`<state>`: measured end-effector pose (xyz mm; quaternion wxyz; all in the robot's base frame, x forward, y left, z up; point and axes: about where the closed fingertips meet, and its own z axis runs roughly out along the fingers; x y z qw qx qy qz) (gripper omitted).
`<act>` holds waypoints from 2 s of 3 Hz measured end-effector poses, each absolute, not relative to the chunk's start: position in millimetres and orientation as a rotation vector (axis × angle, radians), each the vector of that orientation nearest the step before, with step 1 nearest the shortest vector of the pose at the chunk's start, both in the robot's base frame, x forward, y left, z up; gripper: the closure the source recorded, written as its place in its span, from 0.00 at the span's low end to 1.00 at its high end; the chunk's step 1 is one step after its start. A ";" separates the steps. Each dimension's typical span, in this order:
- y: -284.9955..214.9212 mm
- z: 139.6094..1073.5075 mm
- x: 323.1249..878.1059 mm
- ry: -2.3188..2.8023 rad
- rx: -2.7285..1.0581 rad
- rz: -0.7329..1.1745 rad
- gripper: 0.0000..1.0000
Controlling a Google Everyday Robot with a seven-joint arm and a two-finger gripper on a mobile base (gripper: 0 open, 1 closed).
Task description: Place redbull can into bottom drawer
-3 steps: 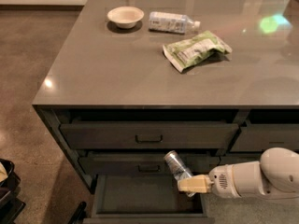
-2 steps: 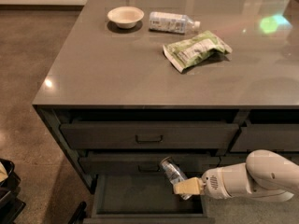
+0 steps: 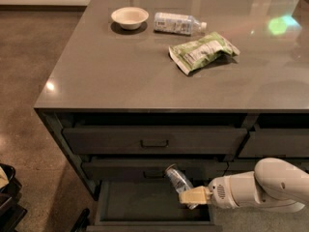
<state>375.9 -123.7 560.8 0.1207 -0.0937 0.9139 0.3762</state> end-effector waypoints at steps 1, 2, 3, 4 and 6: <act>-134.9 525.8 376.1 2.689 -0.142 1.129 1.00; -137.5 448.5 371.9 2.748 0.009 1.206 1.00; -136.4 380.3 370.3 2.784 0.130 1.267 1.00; -132.6 306.1 387.8 2.813 0.269 1.282 1.00; -138.0 291.8 390.1 2.808 0.349 1.289 1.00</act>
Offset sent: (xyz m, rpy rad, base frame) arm -0.0125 -0.0148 -0.2215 0.1204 0.3406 -0.2127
